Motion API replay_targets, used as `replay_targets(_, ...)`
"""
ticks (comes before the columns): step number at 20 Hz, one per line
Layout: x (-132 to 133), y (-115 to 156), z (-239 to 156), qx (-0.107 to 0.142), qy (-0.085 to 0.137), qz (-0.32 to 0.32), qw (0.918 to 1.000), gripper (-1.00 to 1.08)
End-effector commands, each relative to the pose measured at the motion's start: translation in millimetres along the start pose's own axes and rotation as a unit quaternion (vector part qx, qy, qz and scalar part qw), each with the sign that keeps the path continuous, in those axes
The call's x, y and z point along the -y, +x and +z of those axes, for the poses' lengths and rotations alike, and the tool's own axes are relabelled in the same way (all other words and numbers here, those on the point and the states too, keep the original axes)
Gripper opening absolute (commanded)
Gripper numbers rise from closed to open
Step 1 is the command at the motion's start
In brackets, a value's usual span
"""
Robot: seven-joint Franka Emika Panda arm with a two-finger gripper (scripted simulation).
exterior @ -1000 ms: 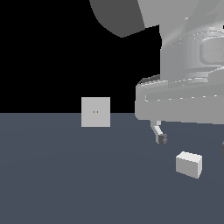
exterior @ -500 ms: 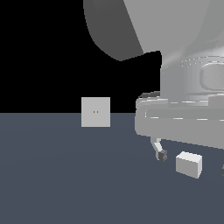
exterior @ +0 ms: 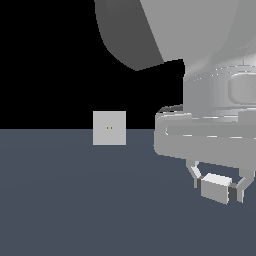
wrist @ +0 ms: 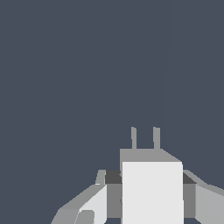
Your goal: Plug the charger into the wall socket.
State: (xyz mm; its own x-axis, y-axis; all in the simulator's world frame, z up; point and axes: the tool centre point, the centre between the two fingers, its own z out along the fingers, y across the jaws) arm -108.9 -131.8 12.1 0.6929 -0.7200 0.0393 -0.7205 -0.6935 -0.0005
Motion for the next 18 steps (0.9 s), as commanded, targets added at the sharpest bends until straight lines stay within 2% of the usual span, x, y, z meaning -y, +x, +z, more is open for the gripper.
replay_targets(1, 0, 0, 0, 0.0, 0.0, 0.0, 1.0, -1.0)
replay_targets(6, 9, 2, -4, 0.0, 0.0, -0.015, 0.9999, -1.0)
replay_targets(10, 30, 4, -12, -0.001, 0.001, -0.05, 0.9988, -1.0)
replay_targets(14, 64, 5, -25, -0.001, 0.003, -0.105, 0.9944, -1.0)
replay_targets(18, 111, -1, -44, -0.001, 0.005, -0.182, 0.9832, -1.0)
